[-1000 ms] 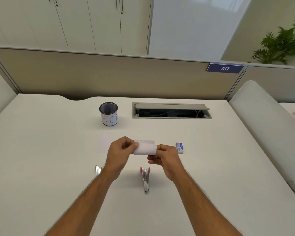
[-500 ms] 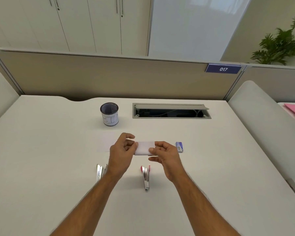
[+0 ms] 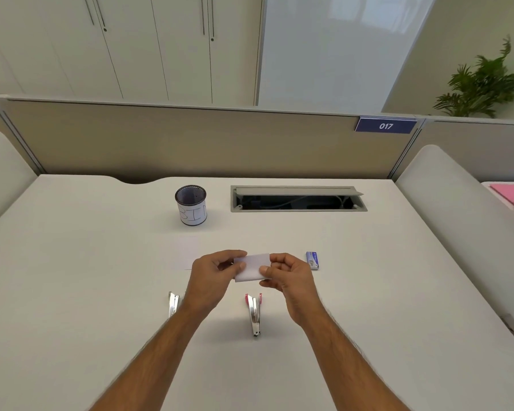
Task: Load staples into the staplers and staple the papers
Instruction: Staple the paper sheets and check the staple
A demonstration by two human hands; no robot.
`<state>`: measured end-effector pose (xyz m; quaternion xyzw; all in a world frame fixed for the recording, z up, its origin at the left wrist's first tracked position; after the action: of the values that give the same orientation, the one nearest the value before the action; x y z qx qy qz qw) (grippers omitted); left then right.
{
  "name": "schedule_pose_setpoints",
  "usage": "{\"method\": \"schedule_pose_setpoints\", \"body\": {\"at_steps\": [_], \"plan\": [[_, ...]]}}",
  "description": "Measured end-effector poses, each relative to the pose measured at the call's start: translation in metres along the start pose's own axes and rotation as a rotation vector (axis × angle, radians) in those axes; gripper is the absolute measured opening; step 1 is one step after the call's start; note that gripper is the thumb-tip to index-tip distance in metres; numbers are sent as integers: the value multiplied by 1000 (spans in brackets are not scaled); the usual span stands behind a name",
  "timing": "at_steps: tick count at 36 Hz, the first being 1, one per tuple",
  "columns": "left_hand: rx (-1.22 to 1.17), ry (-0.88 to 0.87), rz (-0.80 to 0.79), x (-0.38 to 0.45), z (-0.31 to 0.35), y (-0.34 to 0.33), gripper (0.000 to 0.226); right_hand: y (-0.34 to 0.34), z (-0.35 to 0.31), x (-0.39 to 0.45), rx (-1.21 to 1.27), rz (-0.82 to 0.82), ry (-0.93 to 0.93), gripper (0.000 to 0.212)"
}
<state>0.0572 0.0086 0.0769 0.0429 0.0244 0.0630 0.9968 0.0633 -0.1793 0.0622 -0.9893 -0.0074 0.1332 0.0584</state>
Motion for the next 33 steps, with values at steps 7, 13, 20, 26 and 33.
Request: {"method": "schedule_pose_setpoints", "body": {"at_steps": [7,13,20,26,33], "plan": [[-220,165,-92,-7,-4,-10,47,1,-2,-4,-3,21,27,23],[-262,299,-226,-14,-7,-21,17,0,-4,-2,-51,26,62,23],[-198,184,-98,-11,-2,-20,9,-9,-1,-7,-29,-23,14,27],[-239,188,-90,-11,-1,-20,9,-11,5,-9,21,-5,11,31],[-273,215,-58,-10,-4,-20,8,-10,7,-5,59,16,24,24]]}}
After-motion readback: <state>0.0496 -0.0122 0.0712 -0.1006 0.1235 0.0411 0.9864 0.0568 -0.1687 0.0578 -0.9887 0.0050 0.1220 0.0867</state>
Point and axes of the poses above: each hand's wrist, its own x-axis towards the middle knuckle, its own y-axis out of the back of the hand, z = x × y, the point moved 5 cm from there along x, towards the middle knuckle, and after that the axes turned 5 degrees about -x, right-handed, at the moved point
